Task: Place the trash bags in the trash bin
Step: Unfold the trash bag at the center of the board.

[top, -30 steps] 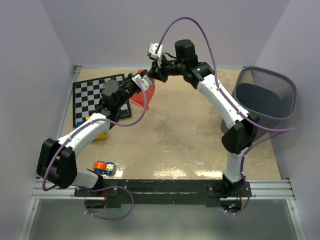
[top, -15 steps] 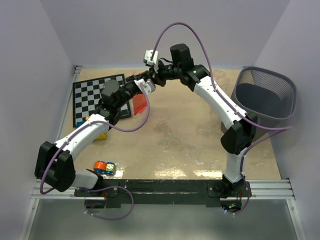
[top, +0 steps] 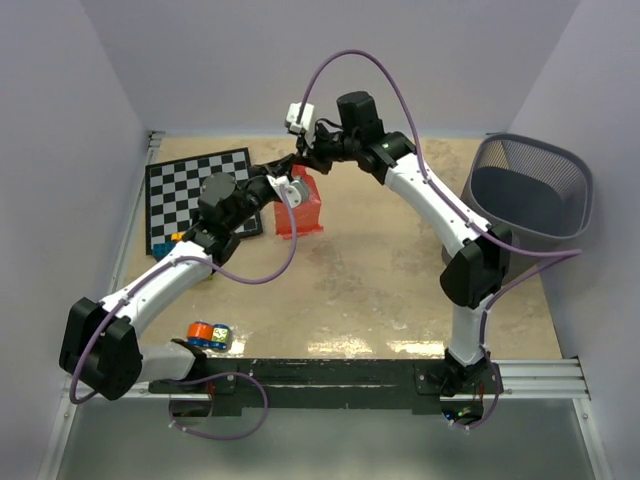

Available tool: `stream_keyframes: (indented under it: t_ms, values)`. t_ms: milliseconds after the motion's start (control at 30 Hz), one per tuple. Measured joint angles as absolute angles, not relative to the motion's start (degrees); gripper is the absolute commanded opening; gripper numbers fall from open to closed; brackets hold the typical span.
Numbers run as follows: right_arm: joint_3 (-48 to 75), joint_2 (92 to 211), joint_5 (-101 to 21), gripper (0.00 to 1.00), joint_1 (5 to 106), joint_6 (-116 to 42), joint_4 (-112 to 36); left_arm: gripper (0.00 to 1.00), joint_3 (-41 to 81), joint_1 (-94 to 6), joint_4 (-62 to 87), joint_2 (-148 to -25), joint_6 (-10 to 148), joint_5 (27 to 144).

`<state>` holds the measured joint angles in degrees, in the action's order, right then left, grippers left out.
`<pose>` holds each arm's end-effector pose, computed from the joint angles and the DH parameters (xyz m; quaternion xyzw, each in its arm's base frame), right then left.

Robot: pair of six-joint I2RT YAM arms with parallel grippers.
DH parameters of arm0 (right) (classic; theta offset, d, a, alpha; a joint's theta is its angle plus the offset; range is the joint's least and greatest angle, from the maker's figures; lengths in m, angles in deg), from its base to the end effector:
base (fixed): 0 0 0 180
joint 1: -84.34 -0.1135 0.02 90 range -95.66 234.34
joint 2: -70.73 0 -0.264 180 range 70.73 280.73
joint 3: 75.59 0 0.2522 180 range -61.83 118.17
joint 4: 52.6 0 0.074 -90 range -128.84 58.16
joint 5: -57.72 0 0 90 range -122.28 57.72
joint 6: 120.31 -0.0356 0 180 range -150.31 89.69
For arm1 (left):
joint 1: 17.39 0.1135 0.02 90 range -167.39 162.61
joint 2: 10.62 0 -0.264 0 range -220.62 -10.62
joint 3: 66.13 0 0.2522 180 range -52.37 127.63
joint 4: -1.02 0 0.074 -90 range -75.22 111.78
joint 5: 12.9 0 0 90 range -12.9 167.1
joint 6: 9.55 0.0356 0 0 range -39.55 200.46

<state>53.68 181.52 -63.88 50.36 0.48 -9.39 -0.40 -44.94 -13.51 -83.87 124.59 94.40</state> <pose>0.3608 0.2657 0.3966 -0.5580 0.6056 0.2436 0.5123 0.2621 -0.1487 0.3465 0.4749 0.4650 0.0082 0.7471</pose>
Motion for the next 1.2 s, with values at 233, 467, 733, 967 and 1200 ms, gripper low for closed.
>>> stream_keyframes:
  t_ms: [233, 467, 733, 967, 1200]
  values:
    - [51.01, 181.1, -65.41, 0.0, 47.7, 2.01, -9.23, 0.0, 0.49, -43.98, -14.19, -87.46, 124.53, 90.34]
    - [53.74, 180.18, -69.28, 0.0, 50.19, 0.46, -8.58, 0.0, 0.23, -43.7, -16.94, -87.87, 125.08, 90.95]
    - [52.96, 178.43, -75.7, 0.67, 52.99, -5.36, -7.96, 0.0, -0.51, -43.66, -17.38, -83.94, 130.54, 93.22]
    - [58.05, 178.04, -87.4, 0.72, 66.47, -21.23, -14.74, 0.0, -7.92, -43.33, -19.83, -78.78, 144.55, 99.85]
    - [55.8, 174.39, -88.95, 0.68, 66.87, -16.53, -13.73, 0.0, -12.53, -43.33, -24.59, -77.23, 154.87, 106.49]
